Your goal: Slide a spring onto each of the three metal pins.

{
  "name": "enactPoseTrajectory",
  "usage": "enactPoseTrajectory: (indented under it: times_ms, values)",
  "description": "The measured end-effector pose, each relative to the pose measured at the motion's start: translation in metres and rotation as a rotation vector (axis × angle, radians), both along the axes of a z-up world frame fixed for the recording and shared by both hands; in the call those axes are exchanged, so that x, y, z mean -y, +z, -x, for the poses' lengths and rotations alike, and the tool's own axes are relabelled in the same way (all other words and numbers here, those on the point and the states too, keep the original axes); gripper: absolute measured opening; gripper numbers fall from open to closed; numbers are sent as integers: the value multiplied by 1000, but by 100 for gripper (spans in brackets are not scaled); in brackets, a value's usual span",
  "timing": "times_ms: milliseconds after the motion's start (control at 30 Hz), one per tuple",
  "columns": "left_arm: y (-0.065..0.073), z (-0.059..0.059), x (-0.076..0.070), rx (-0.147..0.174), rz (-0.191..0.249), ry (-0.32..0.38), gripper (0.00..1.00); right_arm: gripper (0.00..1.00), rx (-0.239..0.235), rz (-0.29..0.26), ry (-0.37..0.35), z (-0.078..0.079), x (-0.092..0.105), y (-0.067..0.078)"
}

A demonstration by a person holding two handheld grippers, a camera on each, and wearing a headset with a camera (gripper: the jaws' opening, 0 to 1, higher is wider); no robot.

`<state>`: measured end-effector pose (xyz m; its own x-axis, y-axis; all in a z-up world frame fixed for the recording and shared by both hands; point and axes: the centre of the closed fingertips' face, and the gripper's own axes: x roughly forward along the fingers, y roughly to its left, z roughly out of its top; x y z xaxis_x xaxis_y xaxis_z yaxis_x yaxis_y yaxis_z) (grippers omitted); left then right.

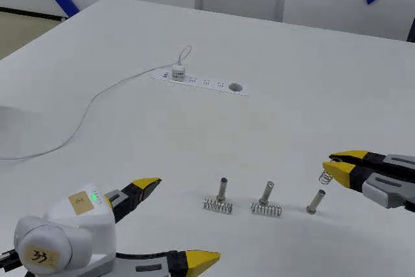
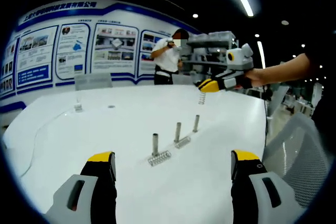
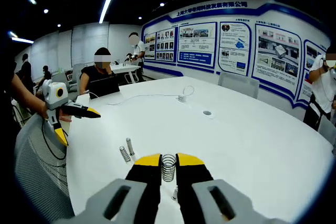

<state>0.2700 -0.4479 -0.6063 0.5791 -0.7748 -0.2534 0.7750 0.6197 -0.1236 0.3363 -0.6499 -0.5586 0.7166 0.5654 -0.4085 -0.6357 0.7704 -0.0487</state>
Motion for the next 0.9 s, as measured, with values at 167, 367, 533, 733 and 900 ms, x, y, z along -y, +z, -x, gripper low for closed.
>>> enactPoseTrajectory:
  times_ms: [167,367,533,733,900]
  values:
    - [4,-1,2,-5,20,12,93,10,-23,-32,-64,-5,9,-12]
    - [0,2,4,-9,4,-7,93,10,-41,-22,-120,-10,15,-27]
    - [-1,3,5,-16,10,-9,95,10,-38,-15,-129,-12,16,-30]
    - [-2,2,4,-22,12,-5,96,10,-58,-8,-112,-12,16,-39]
    - [0,-2,0,-27,38,25,98,11,-68,-26,-128,-17,18,-42]
